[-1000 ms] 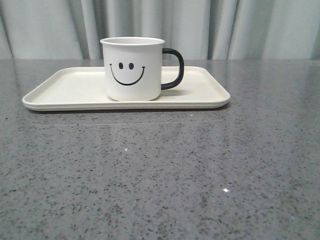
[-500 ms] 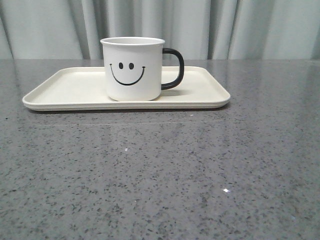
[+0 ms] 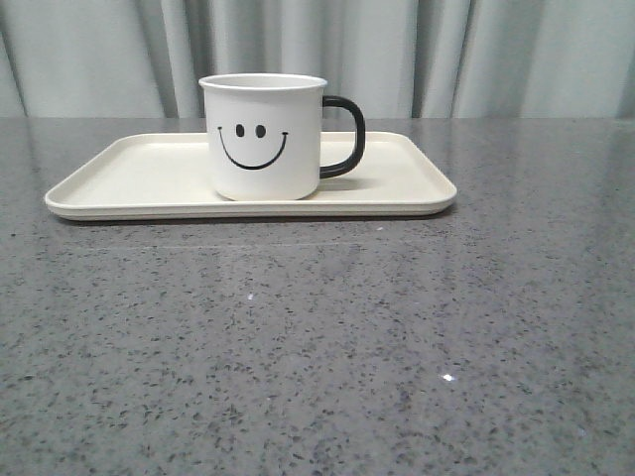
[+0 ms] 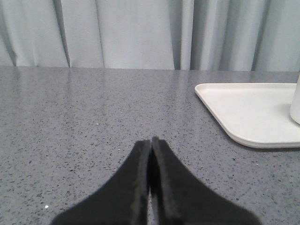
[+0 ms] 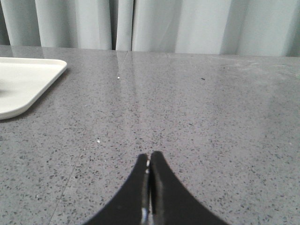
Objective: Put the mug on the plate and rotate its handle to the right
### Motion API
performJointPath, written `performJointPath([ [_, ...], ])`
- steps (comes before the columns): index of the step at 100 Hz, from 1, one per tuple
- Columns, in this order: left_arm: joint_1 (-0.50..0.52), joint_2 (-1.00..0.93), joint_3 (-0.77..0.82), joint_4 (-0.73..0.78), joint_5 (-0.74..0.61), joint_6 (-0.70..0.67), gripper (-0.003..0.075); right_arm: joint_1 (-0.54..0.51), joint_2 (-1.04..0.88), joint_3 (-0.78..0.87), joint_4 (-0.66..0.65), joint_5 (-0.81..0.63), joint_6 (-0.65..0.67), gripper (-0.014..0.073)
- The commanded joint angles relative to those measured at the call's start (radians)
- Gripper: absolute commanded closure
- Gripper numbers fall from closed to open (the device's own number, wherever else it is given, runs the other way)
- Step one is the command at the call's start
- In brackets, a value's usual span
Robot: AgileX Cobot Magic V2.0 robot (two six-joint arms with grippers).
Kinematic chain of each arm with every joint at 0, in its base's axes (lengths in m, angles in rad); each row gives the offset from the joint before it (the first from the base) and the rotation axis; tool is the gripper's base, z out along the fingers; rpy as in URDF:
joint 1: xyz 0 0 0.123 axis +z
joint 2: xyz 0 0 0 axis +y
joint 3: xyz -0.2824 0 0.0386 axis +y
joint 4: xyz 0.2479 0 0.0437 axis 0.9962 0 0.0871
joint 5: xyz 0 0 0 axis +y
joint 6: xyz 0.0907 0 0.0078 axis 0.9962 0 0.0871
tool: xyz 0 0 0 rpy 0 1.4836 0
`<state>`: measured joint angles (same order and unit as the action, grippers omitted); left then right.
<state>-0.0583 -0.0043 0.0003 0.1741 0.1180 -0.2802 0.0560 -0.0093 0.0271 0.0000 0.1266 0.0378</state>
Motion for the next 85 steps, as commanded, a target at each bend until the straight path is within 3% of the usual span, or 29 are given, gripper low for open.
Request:
performJointPath([
  [1, 0.006, -0.029, 0.011, -0.002, -0.085, -0.005, 0.0740, 0.002, -0.022, 0.001, -0.014, -0.093, -0.002, 0.0659],
  [85, 0.006, -0.029, 0.011, -0.002, -0.085, -0.005, 0.0740, 0.002, -0.022, 0.001, -0.014, -0.080, -0.002, 0.0659],
])
